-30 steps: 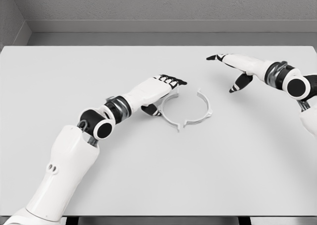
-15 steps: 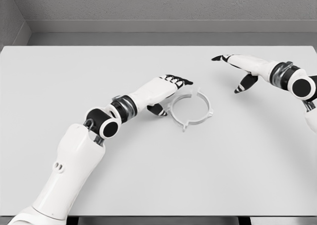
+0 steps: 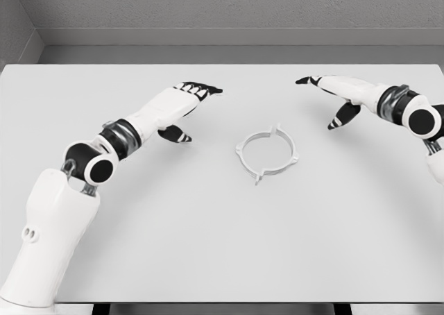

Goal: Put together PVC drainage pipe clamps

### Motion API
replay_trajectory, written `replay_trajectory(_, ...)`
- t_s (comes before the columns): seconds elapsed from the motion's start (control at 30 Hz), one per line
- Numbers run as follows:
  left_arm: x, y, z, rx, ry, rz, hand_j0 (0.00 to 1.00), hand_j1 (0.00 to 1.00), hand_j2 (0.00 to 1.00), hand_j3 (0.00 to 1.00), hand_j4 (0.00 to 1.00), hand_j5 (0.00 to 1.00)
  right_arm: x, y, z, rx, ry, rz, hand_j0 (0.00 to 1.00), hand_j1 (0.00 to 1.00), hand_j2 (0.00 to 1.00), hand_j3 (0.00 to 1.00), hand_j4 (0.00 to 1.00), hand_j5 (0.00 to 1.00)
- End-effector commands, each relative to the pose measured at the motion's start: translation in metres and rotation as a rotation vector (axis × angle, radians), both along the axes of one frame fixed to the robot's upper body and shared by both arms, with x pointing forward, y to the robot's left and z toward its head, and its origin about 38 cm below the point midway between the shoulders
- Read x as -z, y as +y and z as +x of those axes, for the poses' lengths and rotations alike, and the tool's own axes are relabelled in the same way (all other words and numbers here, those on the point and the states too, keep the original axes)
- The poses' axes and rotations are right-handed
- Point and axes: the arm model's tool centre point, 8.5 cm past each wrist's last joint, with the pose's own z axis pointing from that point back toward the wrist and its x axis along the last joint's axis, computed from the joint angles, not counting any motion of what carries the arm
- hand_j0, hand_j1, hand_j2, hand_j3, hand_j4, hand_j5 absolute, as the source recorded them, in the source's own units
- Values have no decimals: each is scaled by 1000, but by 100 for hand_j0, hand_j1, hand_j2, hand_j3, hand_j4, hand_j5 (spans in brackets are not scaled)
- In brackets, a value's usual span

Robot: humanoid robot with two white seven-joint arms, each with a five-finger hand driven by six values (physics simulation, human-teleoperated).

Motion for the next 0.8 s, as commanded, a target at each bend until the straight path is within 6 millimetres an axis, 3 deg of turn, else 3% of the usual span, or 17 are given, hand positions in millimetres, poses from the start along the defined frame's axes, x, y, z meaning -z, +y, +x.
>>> replay_trajectory(0.0, -15, 30, 1, -24, -19, -27, 100, 100, 100, 100, 100, 100, 11, 3, 3, 12, 27, 21, 100, 100, 100, 100, 100, 100)
replay_trajectory(0.13, -21, 69, -4, -91, -22, -61, 100, 100, 100, 100, 100, 100, 4, 9, 11, 5, 20, 12, 100, 100, 100, 100, 100, 100)
replay_trajectory(0.23, -21, 79, -4, -121, -23, -73, 100, 100, 100, 100, 100, 100, 4, 25, 14, -39, 25, -30, 100, 100, 100, 100, 100, 100)
replay_trajectory(0.3, -20, 80, -3, -127, -21, -80, 100, 100, 100, 100, 100, 100, 2, 28, 15, -47, 20, -32, 100, 100, 100, 100, 100, 100)
replay_trajectory(0.5, -18, 85, -3, -149, -11, -86, 100, 100, 100, 100, 100, 100, 7, 64, 14, -151, 22, -67, 100, 100, 100, 100, 100, 100)
replay_trajectory(0.77, -16, 83, -3, -147, -6, -94, 100, 100, 100, 100, 100, 100, 6, 72, 15, -174, 13, -109, 100, 100, 100, 100, 100, 100)
